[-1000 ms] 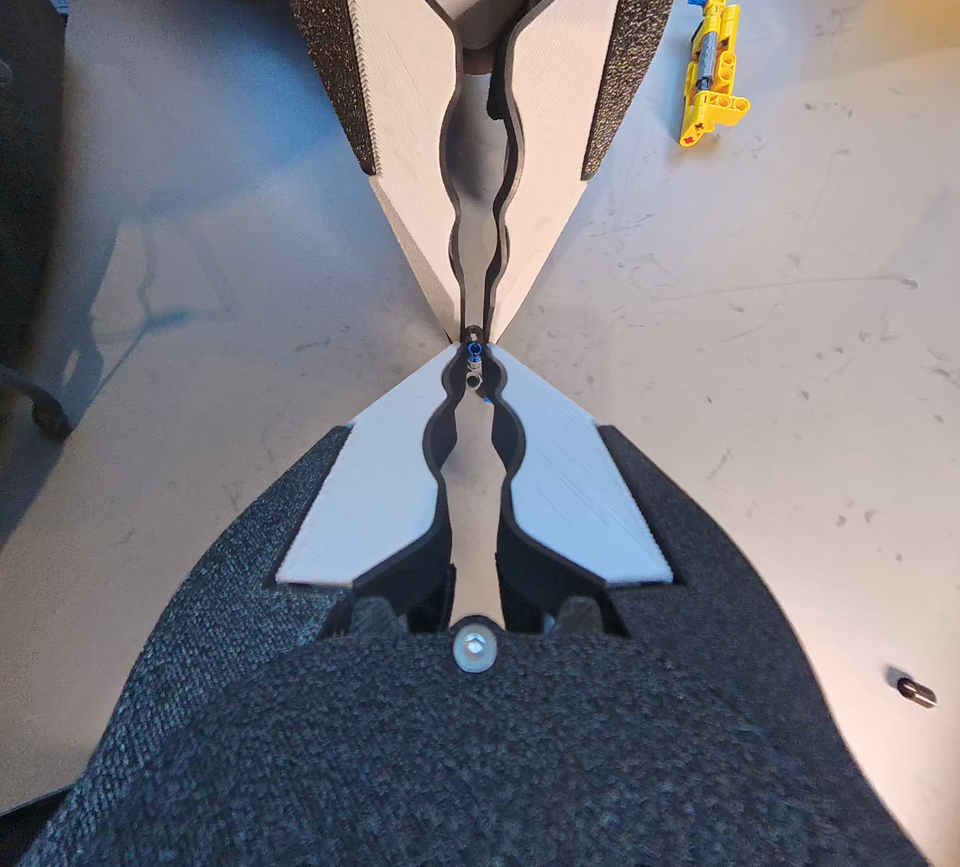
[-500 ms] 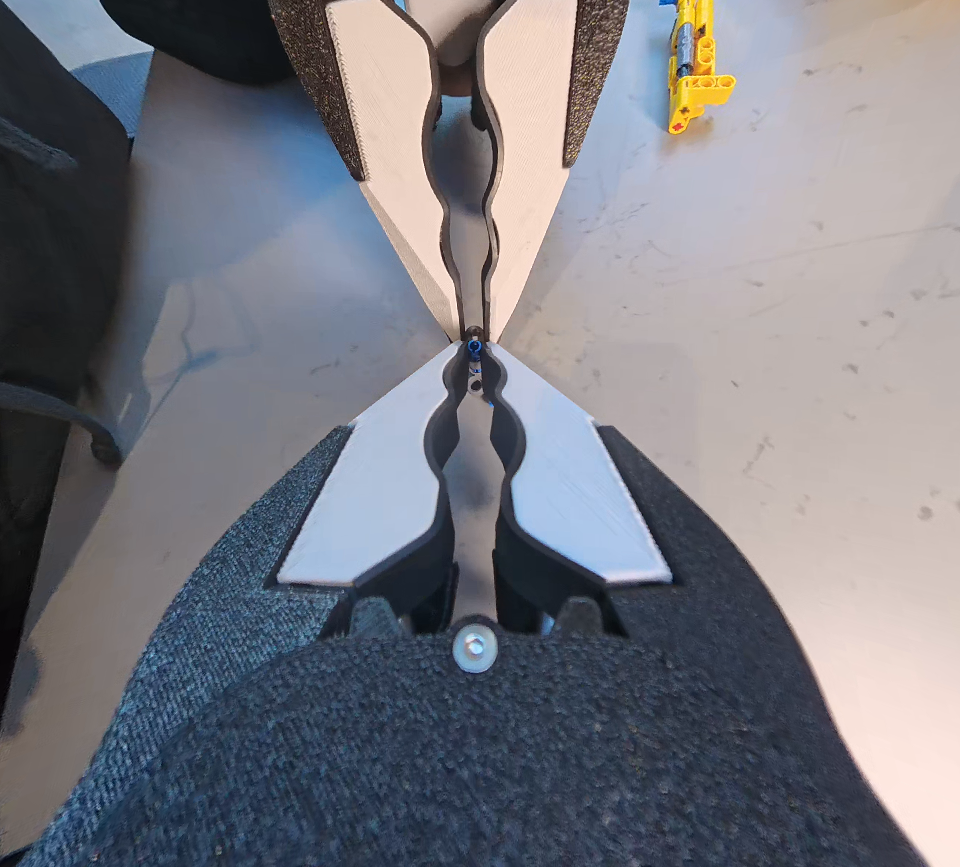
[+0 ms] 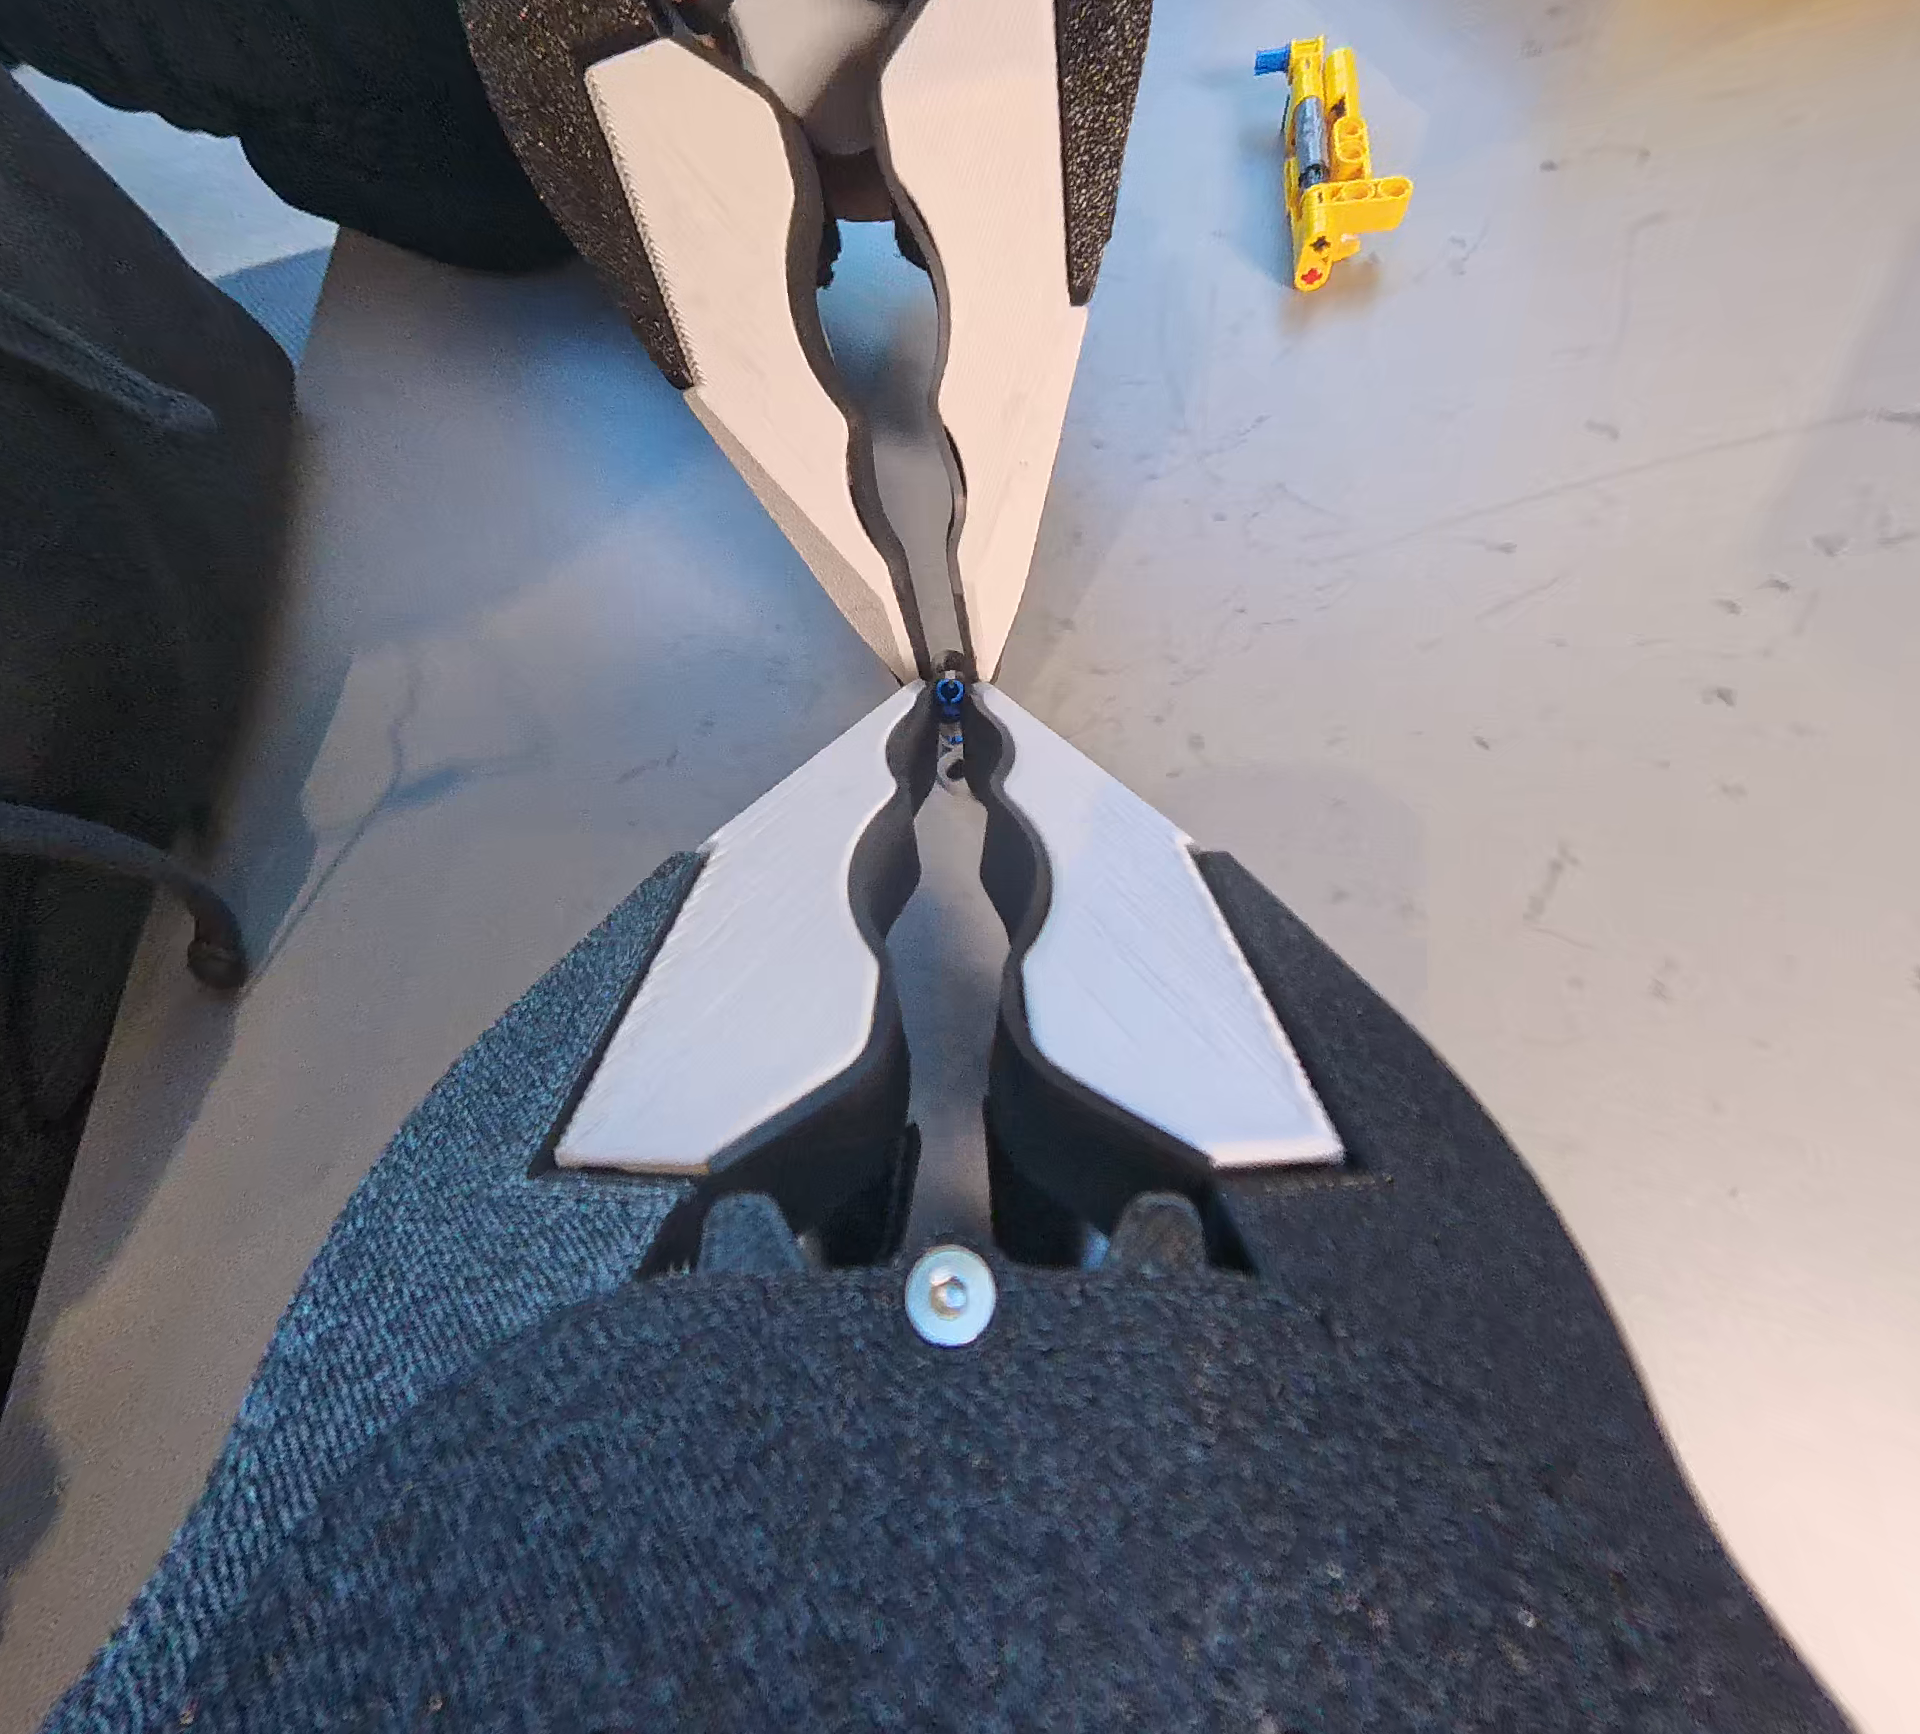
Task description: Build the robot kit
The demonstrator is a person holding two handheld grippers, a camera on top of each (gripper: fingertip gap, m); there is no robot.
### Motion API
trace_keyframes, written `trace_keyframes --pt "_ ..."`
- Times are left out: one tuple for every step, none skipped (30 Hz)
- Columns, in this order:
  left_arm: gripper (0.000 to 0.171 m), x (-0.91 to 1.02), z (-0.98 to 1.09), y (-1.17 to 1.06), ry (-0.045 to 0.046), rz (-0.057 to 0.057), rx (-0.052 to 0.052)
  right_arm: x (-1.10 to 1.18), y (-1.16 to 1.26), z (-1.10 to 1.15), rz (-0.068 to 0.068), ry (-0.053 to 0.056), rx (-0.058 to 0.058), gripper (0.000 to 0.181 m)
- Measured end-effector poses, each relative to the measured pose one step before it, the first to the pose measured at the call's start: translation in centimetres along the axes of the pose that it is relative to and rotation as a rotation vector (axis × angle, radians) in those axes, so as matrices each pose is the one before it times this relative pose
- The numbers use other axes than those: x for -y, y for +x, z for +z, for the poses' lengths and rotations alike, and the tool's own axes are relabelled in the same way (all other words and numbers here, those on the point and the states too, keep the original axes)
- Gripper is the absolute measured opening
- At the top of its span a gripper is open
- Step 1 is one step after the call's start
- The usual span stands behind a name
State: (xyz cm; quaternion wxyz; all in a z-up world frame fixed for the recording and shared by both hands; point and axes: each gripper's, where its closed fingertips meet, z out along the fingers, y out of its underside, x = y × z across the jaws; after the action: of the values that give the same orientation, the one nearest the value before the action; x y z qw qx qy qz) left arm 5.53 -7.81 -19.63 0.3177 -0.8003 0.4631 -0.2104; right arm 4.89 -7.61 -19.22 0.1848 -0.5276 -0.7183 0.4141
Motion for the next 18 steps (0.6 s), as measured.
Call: trace_keyframes --pt "0.006 0.013 0.02 0.006 0.00089 -0.0008 -0.0013 0.029 0.012 0.005 -0.0064 0.0007 0.0001 0.004" --pt "0.006 0.027 0.032 -0.006 0.00347 0.0015 0.0008 -0.042 0.004 -0.046 -0.0113 -0.0051 -0.0041 0.004" --pt "0.006 -0.015 0.018 0.005 0.00182 0.0037 0.0024 -0.01 0.0 -0.021 -0.0154 -0.0061 -0.009 0.004" --pt "0.006 -0.043 -0.004 0.011 -0.00067 0.0065 0.0048 0.021 -0.022 0.013 -0.0192 -0.0087 -0.0124 0.004" --pt "0.006 -0.042 -0.003 0.037 -0.00253 0.0109 0.0076 0.036 -0.043 0.018 -0.0312 -0.0157 -0.0164 0.004" --pt "0.006 -0.069 -0.016 0.039 -0.00311 0.0149 0.0095 0.041 -0.048 0.035 -0.0389 -0.0194 -0.0189 0.004" --pt "0.006 -0.04 0.007 0.025 -0.00106 0.0137 0.0105 0.058 -0.051 0.039 -0.033 -0.0159 -0.0167 0.004" --pt "0.006 -0.065 0.063 0.041 -0.00142 0.0106 0.0104 0.015 -0.029 0.007 -0.0257 -0.0113 -0.013 0.004" --pt "0.006 -0.246 0.263 0.035 -0.01081 0.0115 0.012 0.017 -0.039 0.075 -0.0179 -0.0044 -0.0083 0.004" --pt "0.003 -0.621 0.587 0.095 -0.03268 0.0186 0.0108 -0.143 -0.056 0.285 -0.0107 -0.0094 -0.0033 0.003" --pt "0.002 -0.413 0.314 0.081 -0.02078 0.021 0.0068 -0.745 -0.308 0.557 -0.0171 -0.0447 0.0122 0.004" --pt "0.001 0.093 -0.121 -0.063 0.00476 0.0064 0.004 0.241 0.065 -0.044 -0.0013 0.0205 0.0009 0.002" --pt "0.001 0.261 -0.178 -0.096 0.00673 0.0018 0.0041 0.066 0.083 -0.096 0.0121 0.0215 0.0063 0.003" --pt "0.001 0.274 -0.145 0.02 0.00459 0.002 -0.0021 0.084 0.075 -0.232 0.0347 0.0313 0.0134 0.002" --pt "0.002 0.166 0.034 0.081 0.0008 -0.0069 -0.0093 0.049 -0.119 -0.23 0.0496 0.0256 0.0307 0.003" --pt "0.002 0.064 0.104 0.021 0.00263 -0.0113 -0.0096 -0.117 -0.025 -0.1 0.0217 0.0052 0.012 0.003" --pt "0.002 0.057 0.026 -0.062 0.00913 -0.0149 -0.0086 -0.061 0.036 -0.042 0.0018 -0.0006 -0.0007 0.003" --pt "0.003 0.091 -0.067 -0.119 0.01565 -0.0184 -0.0074 0.073 0.131 -0.045 0.0078 0.0083 -0.0036 0.003"
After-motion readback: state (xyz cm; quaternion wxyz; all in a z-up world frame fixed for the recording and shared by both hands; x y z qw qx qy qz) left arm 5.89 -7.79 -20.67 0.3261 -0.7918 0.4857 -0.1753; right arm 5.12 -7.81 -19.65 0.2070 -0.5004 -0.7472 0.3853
